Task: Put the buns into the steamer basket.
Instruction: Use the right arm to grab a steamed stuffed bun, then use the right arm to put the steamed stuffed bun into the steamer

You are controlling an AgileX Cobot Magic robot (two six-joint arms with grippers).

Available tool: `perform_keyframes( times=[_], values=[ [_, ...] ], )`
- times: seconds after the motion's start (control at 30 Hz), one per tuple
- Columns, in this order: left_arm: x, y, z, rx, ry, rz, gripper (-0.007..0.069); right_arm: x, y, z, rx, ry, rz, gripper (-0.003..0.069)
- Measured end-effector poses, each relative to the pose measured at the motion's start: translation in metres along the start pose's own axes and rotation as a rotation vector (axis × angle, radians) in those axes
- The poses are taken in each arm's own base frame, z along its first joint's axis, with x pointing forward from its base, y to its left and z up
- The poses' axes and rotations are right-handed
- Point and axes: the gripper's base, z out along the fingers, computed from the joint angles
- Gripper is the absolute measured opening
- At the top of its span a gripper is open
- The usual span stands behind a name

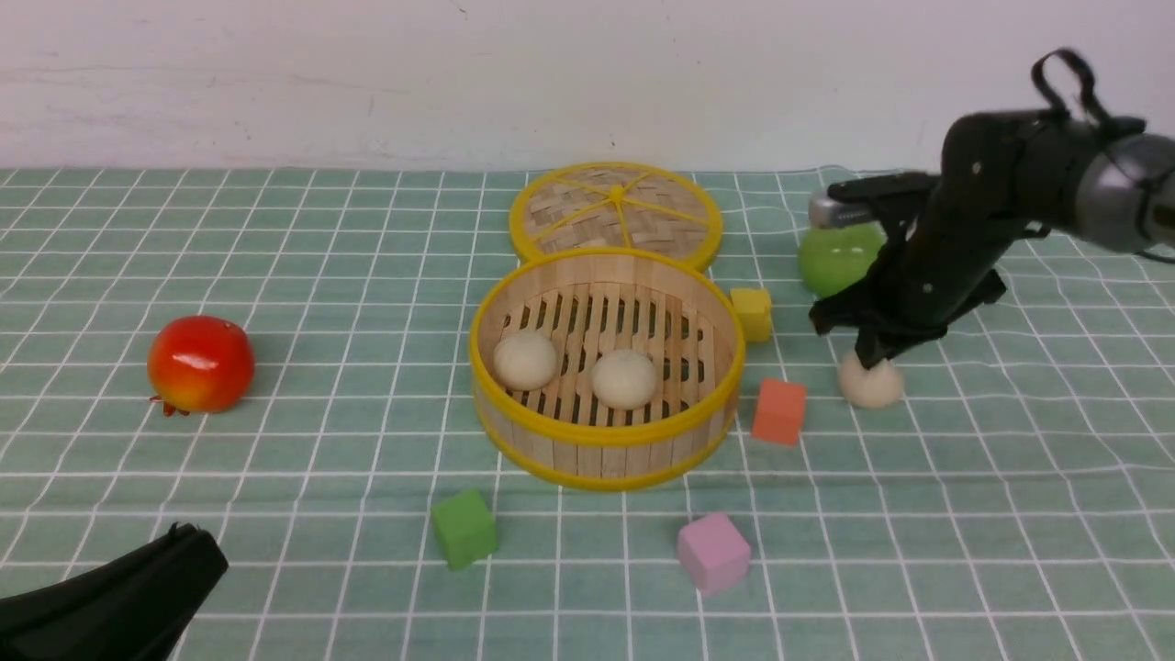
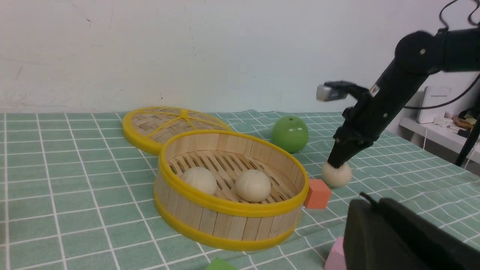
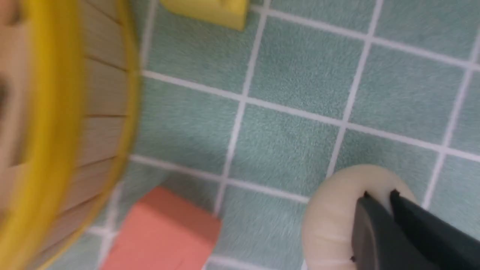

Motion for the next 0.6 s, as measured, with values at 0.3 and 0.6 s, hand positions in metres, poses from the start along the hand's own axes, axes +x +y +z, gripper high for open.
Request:
perform_keyframes(
  times=[0.3, 0.6],
  values=[
    [0.000, 0.000, 0.000, 0.000, 0.000, 0.000, 0.0030, -0.020, 0.075, -0.076, -0.216, -0.291, -0.126, 0.0011],
    [0.000, 0.000, 0.000, 0.000, 0.000, 0.000, 0.0039, -0.026, 0.128, -0.011, -0.250, -0.436, -0.146, 0.0030]
  ],
)
